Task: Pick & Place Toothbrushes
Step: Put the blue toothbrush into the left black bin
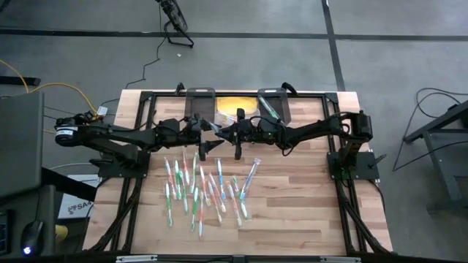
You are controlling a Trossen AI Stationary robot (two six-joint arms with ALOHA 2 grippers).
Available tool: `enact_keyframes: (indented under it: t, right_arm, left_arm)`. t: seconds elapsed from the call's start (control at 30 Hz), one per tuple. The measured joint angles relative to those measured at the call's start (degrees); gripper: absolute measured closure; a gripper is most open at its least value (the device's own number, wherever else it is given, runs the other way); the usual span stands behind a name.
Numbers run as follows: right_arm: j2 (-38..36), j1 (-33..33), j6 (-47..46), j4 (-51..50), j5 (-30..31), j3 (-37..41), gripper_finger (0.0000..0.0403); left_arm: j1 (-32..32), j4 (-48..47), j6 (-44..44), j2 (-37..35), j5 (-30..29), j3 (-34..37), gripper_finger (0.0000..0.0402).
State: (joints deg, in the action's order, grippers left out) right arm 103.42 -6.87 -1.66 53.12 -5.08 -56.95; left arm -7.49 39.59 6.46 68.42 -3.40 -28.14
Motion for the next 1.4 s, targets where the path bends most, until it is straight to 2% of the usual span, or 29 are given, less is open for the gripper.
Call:
enact_keyframes:
  t: [0.17, 0.3, 0.43, 0.67, 0.7, 0.87, 1.07, 1.17, 1.23, 1.33, 1.4]
  right_arm:
    - [0.0, 0.0, -0.2, 0.0, 0.0, 0.0, 0.0388]
    - [0.0, 0.0, -0.2, 0.0, 0.1, 0.0, 0.0388]
    - [0.0, 0.0, -0.2, 0.0, 0.2, 0.0, 0.0388]
    - [0.0, 0.0, -0.2, -0.1, 0.5, 0.0, 0.0388]
    - [0.0, 0.0, -0.2, -0.2, 0.4, 0.0, 0.0387]
    - [0.0, 0.0, -1.1, -0.4, 0.6, 0.0, 0.0363]
    - [-0.2, 0.0, -5.0, -0.5, 0.2, 0.0, 0.0293]
    - [-1.7, 0.0, -5.8, -3.1, 1.1, 0.0, 0.0245]
    - [-3.9, 0.0, -5.8, -8.3, 2.8, 0.0, 0.0215]
    - [-7.6, 0.0, -5.9, -17.1, 6.6, 0.0, 0.018]
    - [-10.4, 0.3, -6.8, -23.1, 8.6, 0.0, 0.0167]
  left_arm:
    - [0.0, -0.4, -0.2, 0.0, 1.9, 0.0, 0.0108]
    - [0.0, -1.7, -0.2, 0.0, 2.6, 0.0, 0.014]
    - [0.0, -2.4, -0.2, 0.0, 2.5, 0.0, 0.0207]
    - [0.0, -3.3, -1.9, 0.0, 2.5, 0.0, 0.0368]
    - [0.0, -3.6, -1.9, 0.0, 2.4, 0.0, 0.0381]
    - [0.0, -4.0, -2.1, -0.1, 2.4, 0.0, 0.0372]
    - [0.0, -5.1, -3.7, -0.1, 2.0, 0.0, 0.0389]
    - [0.0, -7.2, -4.8, -0.3, -1.4, 0.0, 0.0387]
    - [-0.1, -9.7, -5.8, -1.2, -5.7, 0.0, 0.0382]
    - [-1.5, -17.3, -6.2, -2.9, -12.3, -1.4, 0.0382]
    - [-3.8, -22.8, -6.0, -3.6, -13.7, -3.2, 0.0384]
